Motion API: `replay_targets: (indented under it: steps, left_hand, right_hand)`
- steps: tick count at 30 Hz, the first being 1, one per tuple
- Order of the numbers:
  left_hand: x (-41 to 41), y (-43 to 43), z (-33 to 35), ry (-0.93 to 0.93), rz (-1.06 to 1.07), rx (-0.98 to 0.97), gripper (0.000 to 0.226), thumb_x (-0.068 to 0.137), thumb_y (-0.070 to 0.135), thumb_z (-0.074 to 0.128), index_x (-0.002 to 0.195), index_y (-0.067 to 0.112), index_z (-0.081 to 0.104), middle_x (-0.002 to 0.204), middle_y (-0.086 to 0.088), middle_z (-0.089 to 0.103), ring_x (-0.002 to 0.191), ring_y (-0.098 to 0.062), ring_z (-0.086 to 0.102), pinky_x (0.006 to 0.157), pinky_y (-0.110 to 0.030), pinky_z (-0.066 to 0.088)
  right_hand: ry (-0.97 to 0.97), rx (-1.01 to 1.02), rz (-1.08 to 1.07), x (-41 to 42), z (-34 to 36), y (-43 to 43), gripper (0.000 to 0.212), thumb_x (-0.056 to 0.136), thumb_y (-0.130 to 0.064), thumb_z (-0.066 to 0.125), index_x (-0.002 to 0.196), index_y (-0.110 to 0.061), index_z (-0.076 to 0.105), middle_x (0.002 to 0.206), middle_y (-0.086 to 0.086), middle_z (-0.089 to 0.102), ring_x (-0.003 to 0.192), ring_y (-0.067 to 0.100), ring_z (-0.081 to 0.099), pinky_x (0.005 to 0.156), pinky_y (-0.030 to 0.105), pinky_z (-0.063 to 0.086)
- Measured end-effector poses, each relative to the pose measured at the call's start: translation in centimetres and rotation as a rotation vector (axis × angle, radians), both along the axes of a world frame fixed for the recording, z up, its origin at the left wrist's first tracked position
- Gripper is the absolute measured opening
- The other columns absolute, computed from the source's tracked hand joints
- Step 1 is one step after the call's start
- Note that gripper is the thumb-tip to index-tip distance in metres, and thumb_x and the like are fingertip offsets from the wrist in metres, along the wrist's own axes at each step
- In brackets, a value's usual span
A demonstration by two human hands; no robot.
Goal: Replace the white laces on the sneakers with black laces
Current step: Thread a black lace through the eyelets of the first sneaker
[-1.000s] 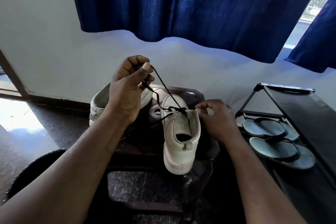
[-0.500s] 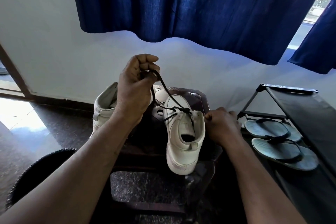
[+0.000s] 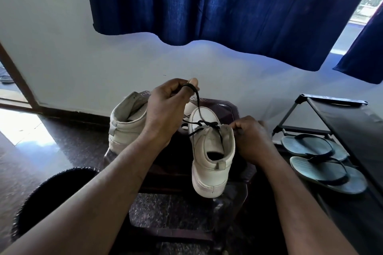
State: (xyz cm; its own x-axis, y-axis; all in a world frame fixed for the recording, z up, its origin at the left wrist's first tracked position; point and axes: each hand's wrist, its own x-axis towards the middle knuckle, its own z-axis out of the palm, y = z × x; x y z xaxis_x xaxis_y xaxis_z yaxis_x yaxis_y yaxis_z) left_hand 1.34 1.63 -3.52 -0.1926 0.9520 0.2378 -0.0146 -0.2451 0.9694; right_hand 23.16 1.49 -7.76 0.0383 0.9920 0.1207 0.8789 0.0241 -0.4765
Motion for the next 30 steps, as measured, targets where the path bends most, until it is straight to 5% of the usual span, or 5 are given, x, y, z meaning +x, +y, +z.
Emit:
replay_targets:
  steps: [4, 9, 14, 26, 30]
  left_hand:
    - [-0.3, 0.0, 0.1, -0.027, 0.010, 0.004, 0.029, 0.094, 0.051, 0.070, 0.088, 0.024, 0.079, 0.099, -0.022, 0.070, 0.076, -0.019, 0.056, 0.075, -0.037, 0.046]
    - [-0.2, 0.0, 0.2, -0.037, 0.025, 0.011, 0.031, 0.090, 0.055, 0.071, 0.086, 0.025, 0.077, 0.094, -0.020, 0.071, 0.075, -0.020, 0.051, 0.073, -0.037, 0.042]
    - [0.0, -0.3, 0.5, -0.066, 0.020, 0.040, 0.038, 0.090, 0.055, 0.072, 0.091, 0.017, 0.076, 0.099, -0.028, 0.066, 0.074, -0.021, 0.051, 0.071, -0.038, 0.043]
    - [0.3, -1.0, 1.2, -0.145, 0.052, 0.147, 0.036, 0.093, 0.048, 0.070, 0.089, 0.013, 0.075, 0.090, -0.033, 0.062, 0.070, -0.027, 0.051, 0.058, -0.035, 0.044]
    - [0.1, -1.1, 1.1, -0.147, 0.029, 0.152, 0.036, 0.091, 0.050, 0.066, 0.088, 0.015, 0.075, 0.094, -0.014, 0.073, 0.075, -0.019, 0.060, 0.060, -0.030, 0.046]
  right_hand:
    - [-0.207, -0.059, -0.118, 0.4, 0.7, -0.8, 0.012, 0.096, -0.032, 0.063, 0.091, -0.035, 0.074, 0.115, -0.001, 0.056, 0.121, 0.030, 0.043, 0.099, 0.043, 0.036]
    - [0.111, 0.083, 0.195, 0.3, 0.4, -0.3, 0.017, 0.090, -0.021, 0.077, 0.093, -0.038, 0.074, 0.096, -0.018, 0.064, 0.100, -0.001, 0.059, 0.095, 0.019, 0.039]
    - [0.062, 0.207, 0.202, -0.2, -0.5, 0.0, 0.017, 0.091, -0.018, 0.075, 0.085, -0.032, 0.067, 0.095, -0.019, 0.059, 0.099, -0.003, 0.051, 0.094, 0.005, 0.022]
    - [0.076, 0.284, 0.143, -3.4, -1.0, -0.7, 0.014, 0.089, -0.009, 0.069, 0.078, -0.016, 0.065, 0.079, -0.007, 0.059, 0.082, 0.021, 0.055, 0.082, 0.032, 0.034]
    - [0.096, 0.271, 0.138, -3.6, -1.2, -0.7, 0.010, 0.086, -0.019, 0.062, 0.078, -0.022, 0.066, 0.083, -0.003, 0.066, 0.082, 0.028, 0.059, 0.080, 0.044, 0.050]
